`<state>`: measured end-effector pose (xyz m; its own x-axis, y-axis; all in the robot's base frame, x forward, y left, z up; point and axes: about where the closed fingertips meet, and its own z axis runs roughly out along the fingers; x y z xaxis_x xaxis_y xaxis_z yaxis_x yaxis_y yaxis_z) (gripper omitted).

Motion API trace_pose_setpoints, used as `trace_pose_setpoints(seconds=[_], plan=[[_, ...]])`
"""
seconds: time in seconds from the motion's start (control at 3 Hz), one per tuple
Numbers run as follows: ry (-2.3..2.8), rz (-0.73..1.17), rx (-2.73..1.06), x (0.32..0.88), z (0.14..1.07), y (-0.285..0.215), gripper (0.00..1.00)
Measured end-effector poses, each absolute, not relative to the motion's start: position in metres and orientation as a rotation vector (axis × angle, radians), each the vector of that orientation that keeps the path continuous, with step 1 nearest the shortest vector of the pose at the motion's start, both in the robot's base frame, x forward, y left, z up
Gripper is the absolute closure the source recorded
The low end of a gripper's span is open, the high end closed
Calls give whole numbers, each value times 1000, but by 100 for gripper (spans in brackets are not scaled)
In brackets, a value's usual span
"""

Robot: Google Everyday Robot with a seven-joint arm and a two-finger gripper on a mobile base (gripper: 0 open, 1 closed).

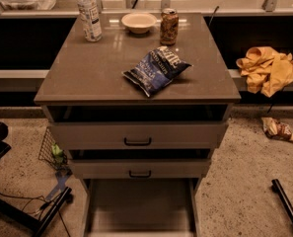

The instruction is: Place blue plastic bottle into bottom drawer

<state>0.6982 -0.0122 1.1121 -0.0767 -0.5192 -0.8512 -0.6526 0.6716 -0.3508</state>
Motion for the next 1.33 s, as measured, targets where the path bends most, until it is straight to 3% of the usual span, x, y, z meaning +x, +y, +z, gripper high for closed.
trace_pose_setpoints(seconds=[0.33,1.33], plan=[[1702,183,-934,712,1102,-1,0],[1571,501,-782,849,997,64,0]])
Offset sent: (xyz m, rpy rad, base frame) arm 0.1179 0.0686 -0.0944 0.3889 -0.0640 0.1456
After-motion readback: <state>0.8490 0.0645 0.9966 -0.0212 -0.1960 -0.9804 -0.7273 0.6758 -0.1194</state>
